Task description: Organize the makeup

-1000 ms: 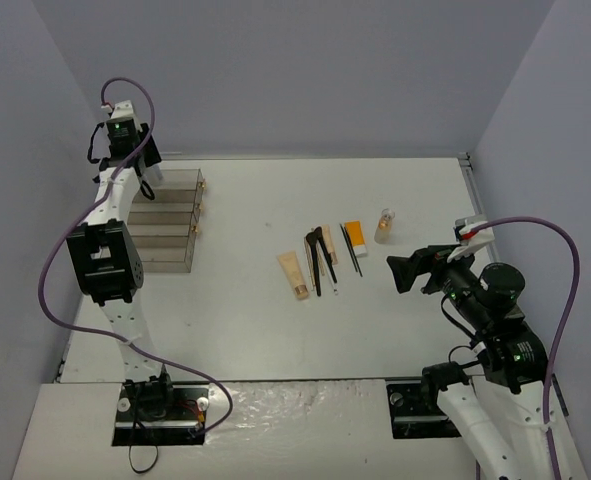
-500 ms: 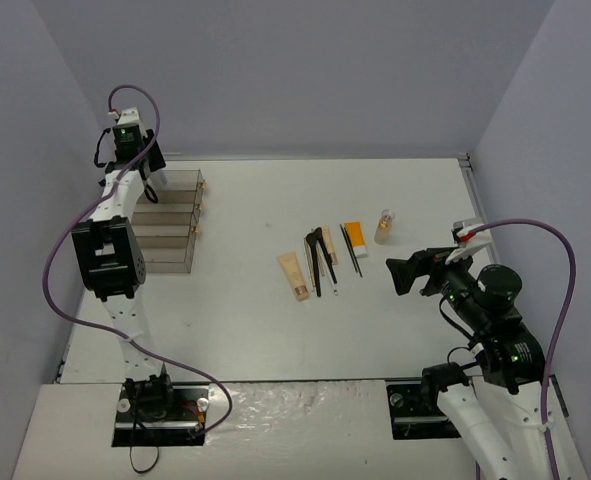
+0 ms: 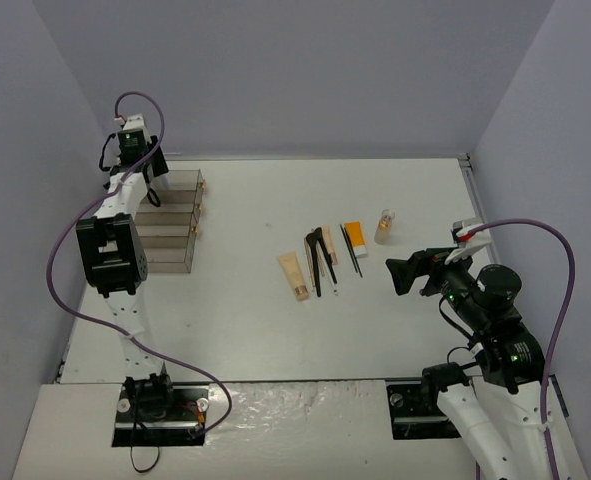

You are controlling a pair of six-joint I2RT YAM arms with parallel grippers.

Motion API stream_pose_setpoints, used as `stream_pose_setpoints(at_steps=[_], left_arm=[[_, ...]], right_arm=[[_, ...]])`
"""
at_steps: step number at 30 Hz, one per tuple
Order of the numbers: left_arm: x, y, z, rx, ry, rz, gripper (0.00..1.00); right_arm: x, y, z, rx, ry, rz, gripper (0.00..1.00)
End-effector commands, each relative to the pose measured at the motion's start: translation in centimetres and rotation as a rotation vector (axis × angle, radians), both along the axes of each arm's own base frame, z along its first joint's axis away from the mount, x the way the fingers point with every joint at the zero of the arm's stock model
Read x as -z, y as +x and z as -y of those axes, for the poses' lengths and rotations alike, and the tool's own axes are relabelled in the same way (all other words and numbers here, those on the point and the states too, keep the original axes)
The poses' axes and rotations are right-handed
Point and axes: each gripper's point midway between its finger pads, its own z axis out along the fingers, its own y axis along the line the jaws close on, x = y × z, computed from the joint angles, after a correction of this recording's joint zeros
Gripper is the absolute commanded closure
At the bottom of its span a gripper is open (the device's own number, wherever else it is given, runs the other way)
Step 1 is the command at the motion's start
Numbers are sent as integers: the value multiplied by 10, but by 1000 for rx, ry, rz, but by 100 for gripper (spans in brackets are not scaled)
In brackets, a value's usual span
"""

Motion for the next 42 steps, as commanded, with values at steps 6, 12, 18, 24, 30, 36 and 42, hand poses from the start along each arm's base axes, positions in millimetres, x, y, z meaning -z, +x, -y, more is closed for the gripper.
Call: stream_pose_setpoints(at_steps=[6, 12, 18, 24, 30, 36, 42], left_arm=[[-76, 12, -3, -2, 47, 204, 47], [-72, 6, -1, -7, 36, 190, 37], [-93, -19, 5, -37, -27, 216, 22], [-123, -70, 17, -74, -97, 261, 7], [-149, -139, 18, -142, -112, 227, 3], [-145, -219, 64, 17, -214, 131, 3], [-133, -283, 106, 206, -175, 88, 3]], right_arm=[[-20, 6, -3, -6, 17, 92, 0], [-21, 5, -3, -7, 23, 93, 0], [-27, 8, 2, 27, 32, 98, 0], [-20, 23, 12, 127, 69, 37, 0], [5, 54, 25, 266, 73, -70, 0], [52, 101, 17, 268, 16, -125, 2], [89, 142, 13, 269, -47, -124, 8]])
